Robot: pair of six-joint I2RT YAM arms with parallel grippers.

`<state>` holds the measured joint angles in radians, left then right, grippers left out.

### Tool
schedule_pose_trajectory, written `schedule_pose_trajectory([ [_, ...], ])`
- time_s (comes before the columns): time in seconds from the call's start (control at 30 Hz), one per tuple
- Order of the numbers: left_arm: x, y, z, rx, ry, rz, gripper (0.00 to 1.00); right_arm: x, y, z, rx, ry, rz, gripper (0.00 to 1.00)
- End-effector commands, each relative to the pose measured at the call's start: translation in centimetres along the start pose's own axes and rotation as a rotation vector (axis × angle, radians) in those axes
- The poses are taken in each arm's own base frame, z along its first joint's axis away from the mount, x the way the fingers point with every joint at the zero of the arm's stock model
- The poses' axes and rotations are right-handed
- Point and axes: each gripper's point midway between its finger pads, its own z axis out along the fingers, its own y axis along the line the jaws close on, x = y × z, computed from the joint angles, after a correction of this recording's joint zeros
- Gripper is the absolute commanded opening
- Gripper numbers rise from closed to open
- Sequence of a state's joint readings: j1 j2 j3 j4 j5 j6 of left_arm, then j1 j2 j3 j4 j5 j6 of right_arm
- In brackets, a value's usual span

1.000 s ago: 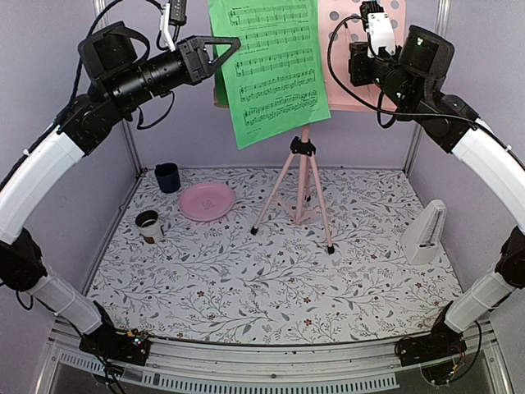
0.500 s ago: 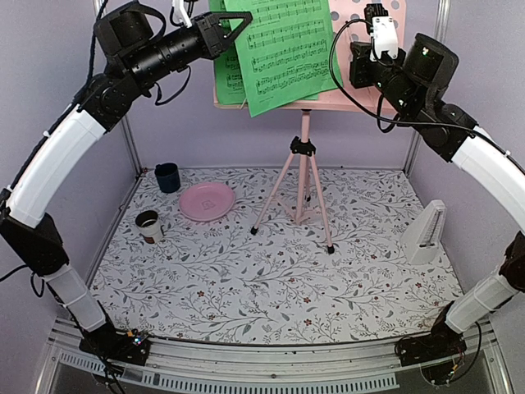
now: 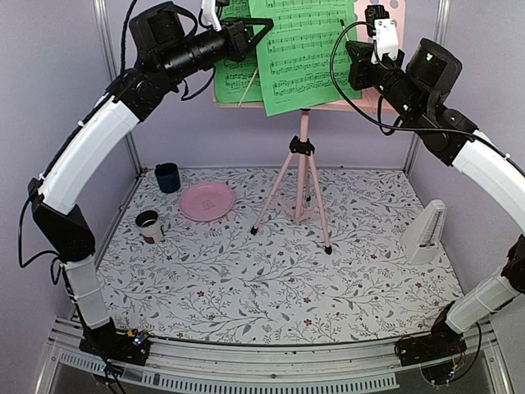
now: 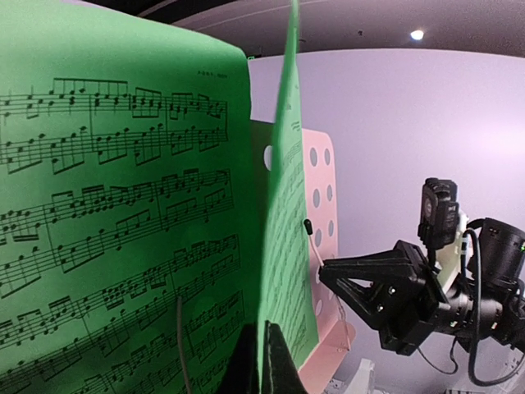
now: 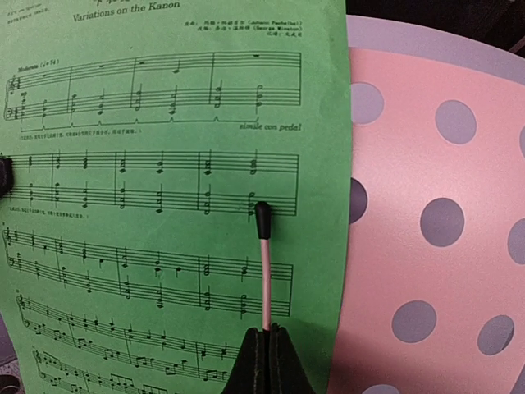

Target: Set up the instrument practice props

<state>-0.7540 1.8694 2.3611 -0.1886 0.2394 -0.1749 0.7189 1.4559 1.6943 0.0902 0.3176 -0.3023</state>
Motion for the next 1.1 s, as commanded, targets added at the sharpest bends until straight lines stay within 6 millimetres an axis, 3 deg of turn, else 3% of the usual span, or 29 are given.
schedule_pose_trajectory([
  [0.0, -1.2, 0.1, 0.4, 0.021, -0.045, 0.055, 0.00, -1.6, 0.9, -0.5, -0.071, -0.061, 0.043, 0.00],
  [0.3, 1.0, 0.5, 3.2, 0.080, -0.067, 0.067, 0.00, -2.1, 1.5, -0.6, -0.114, -0.073, 0.074, 0.00],
  [0.67, 0.7, -0.1, 3.9, 0.140, -0.130, 0.050, 0.00, -2.2, 3.1, -0.9, -0.206, -0.077, 0.096, 0.00],
  [1.07, 2.2, 0.2, 4.8, 0.166, -0.123, 0.001, 0.00, -2.2, 3.3, -1.4, -0.225, -0.074, 0.083, 0.00],
])
